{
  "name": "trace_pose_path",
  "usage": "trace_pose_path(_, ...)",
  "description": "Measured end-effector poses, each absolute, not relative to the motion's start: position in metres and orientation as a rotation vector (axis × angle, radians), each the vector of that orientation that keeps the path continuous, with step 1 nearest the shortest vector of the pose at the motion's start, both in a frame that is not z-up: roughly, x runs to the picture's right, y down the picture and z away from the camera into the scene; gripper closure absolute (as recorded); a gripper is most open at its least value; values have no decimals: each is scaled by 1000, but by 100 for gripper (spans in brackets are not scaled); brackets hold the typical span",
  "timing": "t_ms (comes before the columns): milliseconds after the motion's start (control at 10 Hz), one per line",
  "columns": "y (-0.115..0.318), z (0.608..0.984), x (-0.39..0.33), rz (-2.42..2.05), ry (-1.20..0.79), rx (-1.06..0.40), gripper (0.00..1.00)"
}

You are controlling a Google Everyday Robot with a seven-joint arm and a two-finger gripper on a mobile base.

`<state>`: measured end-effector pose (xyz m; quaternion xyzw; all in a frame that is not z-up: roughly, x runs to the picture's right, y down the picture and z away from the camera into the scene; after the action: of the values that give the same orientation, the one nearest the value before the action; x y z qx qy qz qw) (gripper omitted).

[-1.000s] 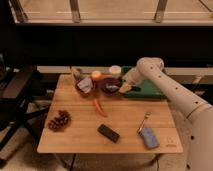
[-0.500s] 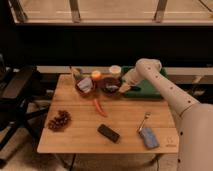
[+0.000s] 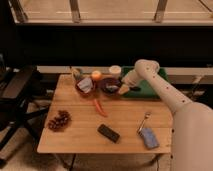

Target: Place brush in tray

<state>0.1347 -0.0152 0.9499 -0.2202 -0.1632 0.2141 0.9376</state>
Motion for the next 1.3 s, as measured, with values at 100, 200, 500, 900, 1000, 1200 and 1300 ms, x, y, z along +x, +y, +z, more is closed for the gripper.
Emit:
trace_pose_path(100,-14,953,133,448,-329,-456,47)
trace_pose_path(200,-13,953,133,458,-322,-460,57)
trace_pose_path(500,-12,952,135,464,-300,-453,87)
trace_pose_path(900,-12,950,136,467,-298,-451,100)
trace_pose_path(1000,-12,950,136,466,-298,-451,100)
trace_pose_path(1200,-12,950,136,466,-298,-452,100)
trace_pose_path(1300,-12,950,136,466,-298,-452,100)
